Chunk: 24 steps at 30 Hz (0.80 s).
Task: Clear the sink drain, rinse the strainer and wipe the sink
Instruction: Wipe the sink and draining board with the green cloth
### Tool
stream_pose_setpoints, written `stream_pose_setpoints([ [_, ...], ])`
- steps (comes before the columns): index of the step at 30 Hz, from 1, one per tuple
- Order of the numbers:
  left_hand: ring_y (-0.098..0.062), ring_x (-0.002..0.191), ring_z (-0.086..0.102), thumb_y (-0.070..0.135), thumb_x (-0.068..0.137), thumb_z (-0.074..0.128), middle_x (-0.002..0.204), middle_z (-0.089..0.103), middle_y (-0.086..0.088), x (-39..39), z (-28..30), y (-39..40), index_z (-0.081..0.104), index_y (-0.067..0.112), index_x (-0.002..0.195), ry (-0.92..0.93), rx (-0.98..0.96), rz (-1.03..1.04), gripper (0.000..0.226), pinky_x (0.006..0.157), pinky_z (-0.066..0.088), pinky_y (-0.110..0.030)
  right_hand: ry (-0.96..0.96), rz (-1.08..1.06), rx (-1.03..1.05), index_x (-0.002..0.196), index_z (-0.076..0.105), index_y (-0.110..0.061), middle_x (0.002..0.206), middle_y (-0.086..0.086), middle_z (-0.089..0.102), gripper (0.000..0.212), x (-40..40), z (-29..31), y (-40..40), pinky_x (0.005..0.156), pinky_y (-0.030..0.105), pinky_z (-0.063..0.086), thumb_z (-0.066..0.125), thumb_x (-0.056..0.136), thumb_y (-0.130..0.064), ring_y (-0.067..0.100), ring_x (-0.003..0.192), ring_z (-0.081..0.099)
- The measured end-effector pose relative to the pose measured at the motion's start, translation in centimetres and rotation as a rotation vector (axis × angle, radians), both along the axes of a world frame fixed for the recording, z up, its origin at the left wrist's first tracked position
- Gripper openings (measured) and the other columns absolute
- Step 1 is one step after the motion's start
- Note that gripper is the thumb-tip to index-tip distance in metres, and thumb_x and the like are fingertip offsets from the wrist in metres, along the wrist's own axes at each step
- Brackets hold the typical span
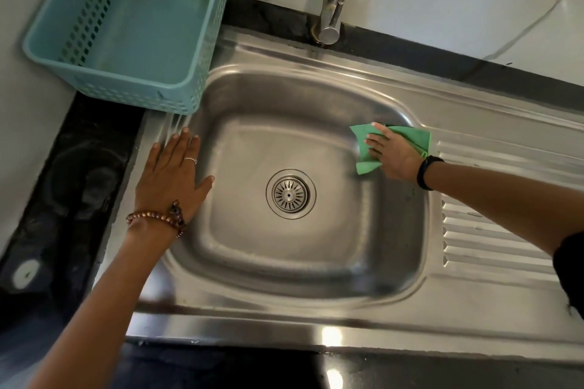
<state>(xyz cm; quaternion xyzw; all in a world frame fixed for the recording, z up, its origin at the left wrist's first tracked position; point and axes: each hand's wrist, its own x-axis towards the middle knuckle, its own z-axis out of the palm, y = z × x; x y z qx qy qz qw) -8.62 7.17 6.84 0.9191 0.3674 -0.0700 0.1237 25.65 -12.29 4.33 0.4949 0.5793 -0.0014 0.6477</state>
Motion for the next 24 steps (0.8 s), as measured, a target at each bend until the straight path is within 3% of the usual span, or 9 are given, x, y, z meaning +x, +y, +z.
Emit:
stream_pose_setpoints([
  [3, -0.026, 0.143, 0.016, 0.025, 0.087, 0.056, 0.153, 0.017, -0.015, 0.0, 0.2, -0.1, 0.021, 0.004, 0.143, -0.025, 0.001, 0.008, 0.069, 0.116, 0.005, -0.039, 0.138, -0.043, -0.006, 0.141, 0.038, -0.027, 0.151, 0.0, 0.032, 0.051, 0.4, 0.2, -0.3, 0.116, 0.056, -0.008, 0.021, 0.097, -0.045, 0.023, 0.142, 0.021],
  [6, -0.035, 0.138, 0.027, 0.018, 0.087, 0.054, 0.147, 0.03, -0.023, -0.7, 0.9, -0.9, 0.035, -0.003, 0.137, -0.136, 0.046, 0.032, 0.057, 0.113, 0.018, -0.047, 0.213, -0.101, -0.039, 0.137, 0.045, -0.023, 0.147, -0.001, 0.039, 0.049, 0.2, 0.3, -0.7, 0.116, 0.055, -0.001, 0.023, 0.097, -0.043, 0.026, 0.138, 0.029],
  [11, -0.042, 0.125, 0.045, 0.031, 0.083, 0.031, 0.135, 0.046, -0.028, -4.0, 2.0, -3.8, 0.047, -0.008, 0.127, -0.162, 0.021, -0.036, 0.061, 0.104, 0.032, -0.054, 0.334, -0.222, -0.031, 0.125, 0.055, -0.018, 0.134, -0.001, 0.053, 0.043, -1.5, -0.2, -3.1, 0.114, 0.052, 0.013, 0.029, 0.095, -0.036, 0.023, 0.126, 0.044],
  [14, -0.038, 0.128, 0.041, 0.035, 0.083, 0.028, 0.138, 0.043, -0.025, -6.3, 2.3, -4.6, 0.045, -0.006, 0.13, -0.133, -0.007, -0.033, 0.065, 0.106, 0.03, -0.052, 0.388, -0.276, -0.007, 0.122, 0.058, -0.02, 0.132, -0.001, 0.055, 0.041, -3.0, -0.9, -5.2, 0.113, 0.05, 0.015, 0.033, 0.093, -0.035, 0.021, 0.125, 0.047],
  [16, -0.034, 0.132, 0.038, 0.036, 0.086, 0.037, 0.142, 0.039, -0.023, -7.6, 2.3, -4.5, 0.041, -0.004, 0.133, -0.105, -0.03, -0.024, 0.062, 0.11, 0.026, -0.051, 0.406, -0.305, -0.001, 0.122, 0.057, -0.019, 0.133, -0.002, 0.055, 0.04, -4.3, -0.8, -6.2, 0.113, 0.05, 0.014, 0.032, 0.094, -0.032, 0.021, 0.127, 0.046],
  [18, -0.036, 0.129, 0.042, 0.023, 0.086, 0.057, 0.139, 0.041, -0.025, -8.5, 2.1, -4.6, 0.042, -0.006, 0.131, -0.106, -0.018, -0.035, 0.056, 0.107, 0.029, -0.055, 0.418, -0.32, -0.015, 0.12, 0.059, -0.016, 0.132, 0.001, 0.056, 0.038, -5.8, -0.2, -7.1, 0.113, 0.053, 0.014, 0.032, 0.096, -0.027, 0.024, 0.127, 0.045],
  [19, -0.038, 0.127, 0.044, 0.02, 0.086, 0.057, 0.138, 0.043, -0.026, -8.8, 2.1, -4.6, 0.043, -0.007, 0.13, -0.105, -0.01, -0.04, 0.053, 0.106, 0.031, -0.057, 0.43, -0.323, -0.025, 0.12, 0.059, -0.014, 0.131, 0.004, 0.056, 0.038, -6.6, 0.0, -7.6, 0.113, 0.055, 0.014, 0.032, 0.096, -0.024, 0.026, 0.128, 0.044],
  [24, -0.035, 0.132, 0.038, 0.048, 0.083, 0.02, 0.141, 0.04, -0.023, -9.2, 2.5, -5.6, 0.041, -0.003, 0.133, -0.045, -0.067, -0.072, 0.075, 0.111, 0.023, -0.053, 0.463, -0.385, -0.02, 0.121, 0.058, -0.015, 0.127, 0.007, 0.059, 0.037, -10.7, 1.3, -9.4, 0.108, 0.052, 0.028, 0.028, 0.1, -0.019, 0.029, 0.122, 0.051],
])
